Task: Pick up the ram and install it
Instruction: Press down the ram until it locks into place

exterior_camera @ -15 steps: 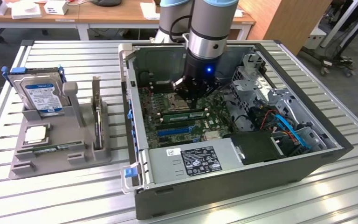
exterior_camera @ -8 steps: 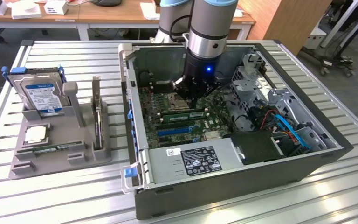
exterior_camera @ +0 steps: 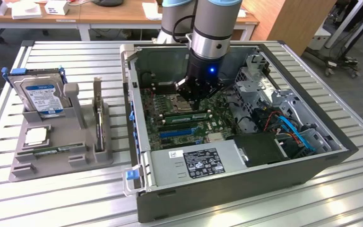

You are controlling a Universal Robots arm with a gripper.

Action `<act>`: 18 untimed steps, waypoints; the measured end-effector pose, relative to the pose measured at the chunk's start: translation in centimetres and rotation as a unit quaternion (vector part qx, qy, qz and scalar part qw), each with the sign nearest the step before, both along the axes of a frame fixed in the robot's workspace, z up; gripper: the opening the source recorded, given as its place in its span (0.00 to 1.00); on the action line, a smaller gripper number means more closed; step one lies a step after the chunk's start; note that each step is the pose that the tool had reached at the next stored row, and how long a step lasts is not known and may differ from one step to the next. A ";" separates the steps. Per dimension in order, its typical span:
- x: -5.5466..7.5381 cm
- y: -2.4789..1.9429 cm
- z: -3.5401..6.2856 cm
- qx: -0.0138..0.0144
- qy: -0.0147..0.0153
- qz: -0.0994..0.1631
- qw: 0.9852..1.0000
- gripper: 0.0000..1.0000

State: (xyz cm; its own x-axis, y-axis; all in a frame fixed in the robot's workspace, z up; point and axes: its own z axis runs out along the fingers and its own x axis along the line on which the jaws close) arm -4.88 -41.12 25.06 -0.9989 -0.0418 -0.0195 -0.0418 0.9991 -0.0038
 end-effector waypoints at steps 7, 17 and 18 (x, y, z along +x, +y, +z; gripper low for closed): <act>0.1 0.00 0.06 0.000 0.009 0.000 1.000 0.09; 0.2 0.00 0.07 0.000 0.012 0.000 1.000 0.09; 0.2 0.00 0.07 0.000 0.012 0.000 1.000 0.09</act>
